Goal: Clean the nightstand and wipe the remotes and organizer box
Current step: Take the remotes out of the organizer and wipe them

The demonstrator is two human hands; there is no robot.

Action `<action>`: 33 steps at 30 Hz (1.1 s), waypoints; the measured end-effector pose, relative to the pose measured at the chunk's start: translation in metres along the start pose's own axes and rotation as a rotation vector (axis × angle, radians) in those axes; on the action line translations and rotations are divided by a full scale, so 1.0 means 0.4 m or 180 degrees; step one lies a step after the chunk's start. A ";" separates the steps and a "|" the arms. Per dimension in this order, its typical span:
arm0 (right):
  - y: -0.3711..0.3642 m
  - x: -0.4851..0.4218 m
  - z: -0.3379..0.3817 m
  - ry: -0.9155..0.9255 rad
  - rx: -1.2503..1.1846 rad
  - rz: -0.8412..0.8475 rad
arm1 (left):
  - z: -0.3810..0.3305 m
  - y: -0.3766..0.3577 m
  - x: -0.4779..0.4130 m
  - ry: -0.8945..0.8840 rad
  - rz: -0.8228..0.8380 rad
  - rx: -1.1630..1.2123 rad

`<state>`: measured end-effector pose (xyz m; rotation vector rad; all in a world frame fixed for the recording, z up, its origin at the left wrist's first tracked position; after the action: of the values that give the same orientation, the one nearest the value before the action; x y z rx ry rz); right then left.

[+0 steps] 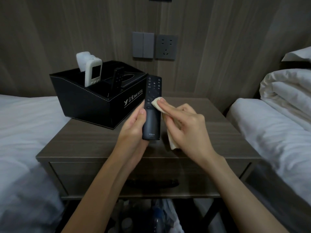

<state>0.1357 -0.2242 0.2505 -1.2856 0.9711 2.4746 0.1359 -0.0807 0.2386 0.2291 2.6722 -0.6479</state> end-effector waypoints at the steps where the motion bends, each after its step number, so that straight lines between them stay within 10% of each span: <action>1: -0.002 0.001 0.001 0.0014 -0.0030 0.0022 | -0.001 0.004 -0.002 -0.0022 -0.0027 0.0014; 19: 0.015 0.026 -0.016 0.0305 0.0081 0.0532 | -0.013 0.031 -0.005 -0.0103 -0.0250 -0.0173; 26: 0.064 -0.009 -0.080 -0.0590 0.1074 0.0808 | -0.010 0.022 -0.005 0.0249 -0.0249 0.0147; 33: 0.054 -0.040 -0.019 -0.1312 -0.0372 0.0172 | -0.002 0.010 0.002 0.0439 -0.0109 0.0338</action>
<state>0.1410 -0.2436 0.2701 -0.7328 0.7745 2.7165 0.1360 -0.0767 0.2374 0.2662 2.7812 -0.8136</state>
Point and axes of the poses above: each hand's wrist, its own x-axis away from the middle knuckle, its own y-axis out of the back of the hand, z = x × y, the point moved 1 cm from there along -x, towards the middle knuckle, and after that the axes turned 8 degrees about -y, right-handed, at the moved point
